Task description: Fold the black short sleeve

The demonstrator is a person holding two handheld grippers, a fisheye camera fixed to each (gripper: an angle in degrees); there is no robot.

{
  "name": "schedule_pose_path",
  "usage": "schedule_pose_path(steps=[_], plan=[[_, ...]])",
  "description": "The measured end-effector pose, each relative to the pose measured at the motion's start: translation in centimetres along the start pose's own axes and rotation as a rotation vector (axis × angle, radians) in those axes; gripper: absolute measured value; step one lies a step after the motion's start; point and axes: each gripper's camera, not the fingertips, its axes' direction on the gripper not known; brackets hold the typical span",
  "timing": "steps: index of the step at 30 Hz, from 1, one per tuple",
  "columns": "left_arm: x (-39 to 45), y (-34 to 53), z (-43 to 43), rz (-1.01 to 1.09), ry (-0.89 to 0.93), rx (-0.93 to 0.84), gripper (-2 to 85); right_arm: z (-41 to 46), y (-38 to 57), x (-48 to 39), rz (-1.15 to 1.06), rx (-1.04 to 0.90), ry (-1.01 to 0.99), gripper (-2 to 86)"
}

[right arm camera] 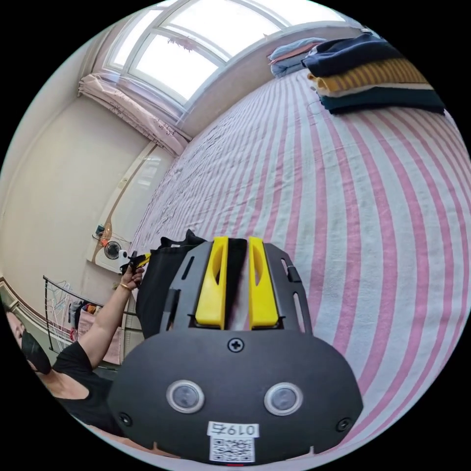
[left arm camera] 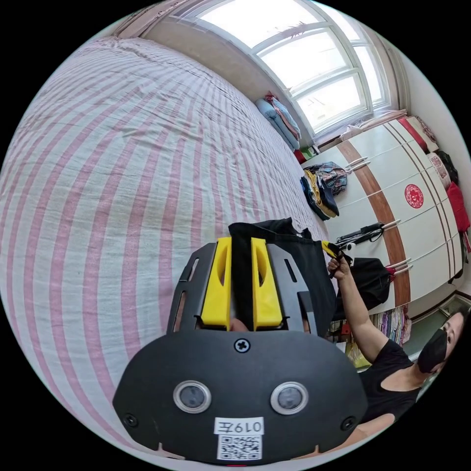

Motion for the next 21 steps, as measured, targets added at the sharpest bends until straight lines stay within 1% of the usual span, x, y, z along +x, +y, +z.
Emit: schedule_pose_path(steps=[3,8,9,12,15,21], plan=[[0.1,-0.6,0.6,0.008,0.026,0.014,5.7,1.1,-1.0,0.0,-0.016,-0.062,-0.046,9.3],[0.9,-1.4,2.0,0.027,-0.036,0.003,2.7,2.1,-2.4,-0.7,-0.050,-0.124,-0.024,4.7],[1.1,-1.4,2.0,0.035,-0.042,0.007,2.5,2.0,-2.6,-1.0,-0.066,-0.121,-0.014,2.5],[1.8,-1.0,2.0,0.067,-0.019,0.045,1.8,1.5,-3.0,-1.4,-0.089,-0.092,-0.020,1.0],[2.0,-0.4,1.9,0.083,0.015,0.083,1.5,0.7,-3.0,-1.6,-0.112,-0.069,-0.030,0.4],[2.8,0.8,2.9,0.119,0.004,0.120,1.4,-0.9,-2.9,-0.9,-0.125,-0.006,-0.078,0.0]])
